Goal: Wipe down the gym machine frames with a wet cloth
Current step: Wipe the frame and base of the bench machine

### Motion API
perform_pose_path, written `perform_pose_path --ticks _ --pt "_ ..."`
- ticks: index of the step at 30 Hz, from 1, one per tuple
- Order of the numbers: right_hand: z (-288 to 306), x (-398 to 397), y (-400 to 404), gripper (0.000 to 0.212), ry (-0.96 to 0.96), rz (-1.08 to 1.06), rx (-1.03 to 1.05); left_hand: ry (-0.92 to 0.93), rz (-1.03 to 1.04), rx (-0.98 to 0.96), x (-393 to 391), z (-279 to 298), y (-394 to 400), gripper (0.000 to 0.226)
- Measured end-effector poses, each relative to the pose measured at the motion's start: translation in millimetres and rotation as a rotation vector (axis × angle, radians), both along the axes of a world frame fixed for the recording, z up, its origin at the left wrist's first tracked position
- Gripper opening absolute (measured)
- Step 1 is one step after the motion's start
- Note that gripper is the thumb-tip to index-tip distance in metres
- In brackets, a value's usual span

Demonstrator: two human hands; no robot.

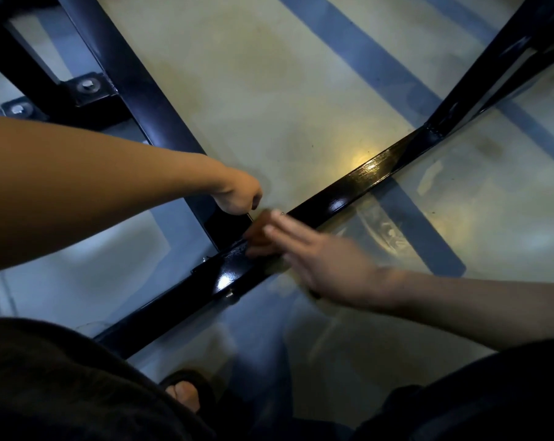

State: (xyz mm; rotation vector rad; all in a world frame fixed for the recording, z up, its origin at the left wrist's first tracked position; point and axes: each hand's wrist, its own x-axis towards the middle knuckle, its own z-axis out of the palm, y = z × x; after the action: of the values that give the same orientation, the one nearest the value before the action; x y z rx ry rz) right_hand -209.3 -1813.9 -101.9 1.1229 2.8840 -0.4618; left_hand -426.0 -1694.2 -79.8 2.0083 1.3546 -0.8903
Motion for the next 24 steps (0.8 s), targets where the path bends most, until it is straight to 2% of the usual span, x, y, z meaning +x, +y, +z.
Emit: perform_pose_path --ticks 2,4,6,8,11,13,15,17,19,21,22,24 --pt "1.1 -13.2 -10.7 0.068 -0.101 0.169 -0.029 0.018 0.0 -0.007 5.8 0.5 -1.9 0.043" --pt "0.7 -0.7 4.1 0.08 -0.148 0.188 0.043 0.035 -0.002 -0.003 8.6 -1.4 -2.3 0.042" --pt "-4.1 30.1 29.8 0.084 -0.134 0.014 0.084 0.04 0.015 0.011 7.4 -2.2 -3.4 0.042" --pt "-7.1 69.2 59.0 0.071 -0.141 -0.259 0.128 0.006 0.057 0.022 7.2 -1.7 -3.5 0.042" --pt "1.4 108.7 93.6 0.056 -0.112 -0.624 0.147 -0.138 0.148 0.045 12.6 -0.2 2.2 0.04" --pt "7.5 106.2 98.7 0.055 -0.101 -0.755 0.107 -0.244 0.248 0.097 21.7 -2.3 8.3 0.038" --pt "6.3 80.7 81.8 0.059 -0.035 -0.698 0.058 -0.332 0.35 0.134 32.6 -3.9 10.8 0.036" --pt "3.6 52.8 50.8 0.062 0.019 -0.454 0.022 -0.404 0.44 0.162 43.8 -5.9 9.4 0.034" --pt "1.8 41.3 27.3 0.061 -0.042 -0.171 0.004 -0.448 0.498 0.162 51.4 -12.0 8.1 0.033" --pt "2.1 51.5 34.8 0.061 -0.097 -0.019 0.073 -0.496 0.576 0.131 55.8 -20.7 7.8 0.033" --pt "0.4 63.9 47.2 0.062 -0.111 -0.019 0.096 -0.525 0.618 0.105 58.0 -25.0 7.2 0.032" --pt "-4.5 97.6 78.3 0.061 -0.108 -0.204 0.133 -0.591 0.71 0.027 61.0 -29.6 3.0 0.028"
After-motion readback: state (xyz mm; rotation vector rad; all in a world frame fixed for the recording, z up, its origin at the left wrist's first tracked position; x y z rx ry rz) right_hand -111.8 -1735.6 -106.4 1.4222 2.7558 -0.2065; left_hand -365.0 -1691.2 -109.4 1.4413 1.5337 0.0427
